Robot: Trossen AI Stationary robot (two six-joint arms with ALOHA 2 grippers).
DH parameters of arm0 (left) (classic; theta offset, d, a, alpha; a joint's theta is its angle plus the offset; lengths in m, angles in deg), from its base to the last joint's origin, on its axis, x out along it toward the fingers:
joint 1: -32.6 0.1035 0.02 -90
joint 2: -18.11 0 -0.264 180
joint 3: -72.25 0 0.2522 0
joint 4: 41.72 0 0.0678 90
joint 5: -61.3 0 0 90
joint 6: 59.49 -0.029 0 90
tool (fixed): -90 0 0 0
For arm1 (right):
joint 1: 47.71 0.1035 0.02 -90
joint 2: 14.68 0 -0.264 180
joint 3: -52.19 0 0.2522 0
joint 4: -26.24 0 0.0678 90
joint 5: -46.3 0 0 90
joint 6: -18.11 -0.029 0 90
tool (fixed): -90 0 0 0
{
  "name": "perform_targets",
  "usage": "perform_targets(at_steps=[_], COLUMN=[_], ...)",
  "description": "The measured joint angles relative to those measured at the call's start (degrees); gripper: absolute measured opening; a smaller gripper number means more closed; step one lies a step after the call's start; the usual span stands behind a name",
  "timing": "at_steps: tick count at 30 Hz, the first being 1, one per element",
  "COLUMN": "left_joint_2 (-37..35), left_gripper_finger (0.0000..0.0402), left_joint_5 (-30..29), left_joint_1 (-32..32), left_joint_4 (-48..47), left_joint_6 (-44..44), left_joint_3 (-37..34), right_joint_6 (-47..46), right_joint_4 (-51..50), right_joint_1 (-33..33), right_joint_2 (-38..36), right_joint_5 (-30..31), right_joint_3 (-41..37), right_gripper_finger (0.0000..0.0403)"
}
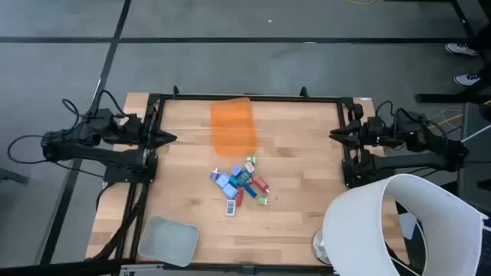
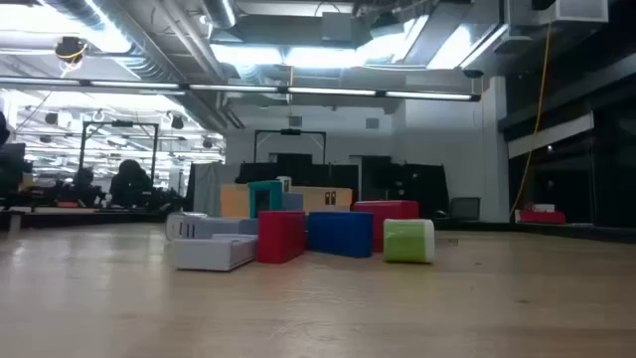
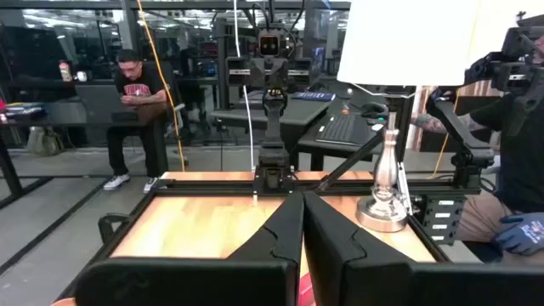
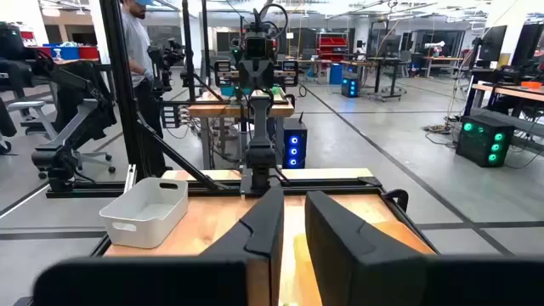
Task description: Pick & Place Office items
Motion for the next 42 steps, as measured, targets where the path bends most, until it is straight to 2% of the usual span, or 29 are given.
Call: perform_targets(at_steps=[42], left_joint_2=[-0.01], left_gripper_finger=[0.0009], left_joint_5=[0.0], left_joint_1=[0.0], left_joint_4=[0.01], left_joint_6=[0.0], left_joint_3=[0.02], right_joint_6=[0.0], right_joint_4=[0.0], right_joint_1=[0.0], right_joint_2=[-0.01], right_joint_5=[0.01], right_joint_3=[0.0], right_gripper_finger=[0.0055])
